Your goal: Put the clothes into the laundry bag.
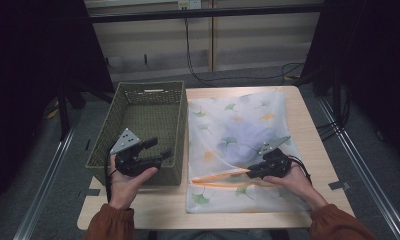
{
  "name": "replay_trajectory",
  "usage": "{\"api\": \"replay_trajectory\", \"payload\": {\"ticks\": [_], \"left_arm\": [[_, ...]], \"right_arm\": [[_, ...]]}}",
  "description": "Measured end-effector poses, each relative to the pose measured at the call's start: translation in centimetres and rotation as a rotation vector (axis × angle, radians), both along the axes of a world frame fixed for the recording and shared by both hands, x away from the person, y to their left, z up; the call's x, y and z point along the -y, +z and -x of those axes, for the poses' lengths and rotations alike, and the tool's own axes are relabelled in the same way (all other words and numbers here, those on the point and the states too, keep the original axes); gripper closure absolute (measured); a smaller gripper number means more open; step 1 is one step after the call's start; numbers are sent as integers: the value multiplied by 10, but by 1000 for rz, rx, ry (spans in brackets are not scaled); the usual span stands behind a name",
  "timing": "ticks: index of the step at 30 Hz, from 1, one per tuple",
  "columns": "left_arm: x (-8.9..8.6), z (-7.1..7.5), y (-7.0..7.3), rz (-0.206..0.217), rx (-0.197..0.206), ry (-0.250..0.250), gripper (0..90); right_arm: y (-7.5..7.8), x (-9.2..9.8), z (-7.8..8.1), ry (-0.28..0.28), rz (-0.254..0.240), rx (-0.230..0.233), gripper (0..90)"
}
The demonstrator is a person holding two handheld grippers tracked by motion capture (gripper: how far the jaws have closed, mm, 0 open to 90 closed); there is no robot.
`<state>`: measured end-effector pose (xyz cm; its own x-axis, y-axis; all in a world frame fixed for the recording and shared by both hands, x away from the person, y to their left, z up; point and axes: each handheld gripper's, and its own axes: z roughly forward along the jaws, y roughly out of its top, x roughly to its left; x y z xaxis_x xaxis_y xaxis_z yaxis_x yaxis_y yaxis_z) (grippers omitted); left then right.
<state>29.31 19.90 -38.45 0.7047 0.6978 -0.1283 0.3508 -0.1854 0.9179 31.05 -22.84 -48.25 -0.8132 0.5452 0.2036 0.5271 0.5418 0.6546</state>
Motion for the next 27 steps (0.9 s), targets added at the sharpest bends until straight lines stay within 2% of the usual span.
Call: {"api": "replay_trajectory", "payload": {"ticks": [3,5,8,9,10,11,14,20,27], "left_arm": [[-3,4,-3,9,7,4,327],[-4,5,-4,4,6,-4,323],[-5,6,-5,7,8,-6,318],[-5,7,-5,6,8,-2,317],[-5,7,-5,9,5,-6,316],[-5,7,-5,10,2,-9,315],[-4,7,-6,14,-6,-8,316],[-7,9,-6,-6,-5,-4,312],[-14,12,-7,-21,-8,7,305]], "right_arm": [[4,-2,4,10,-20,10,674],[7,-4,5,5,-50,16,653],[11,-6,6,12,-82,28,668],[12,-8,7,20,-91,33,719],[13,-9,8,32,-79,53,774],[14,-11,9,42,-71,63,789],[14,-12,10,62,-68,64,771],[3,-12,9,80,-18,24,742],[-12,-12,6,94,20,-39,770]]}}
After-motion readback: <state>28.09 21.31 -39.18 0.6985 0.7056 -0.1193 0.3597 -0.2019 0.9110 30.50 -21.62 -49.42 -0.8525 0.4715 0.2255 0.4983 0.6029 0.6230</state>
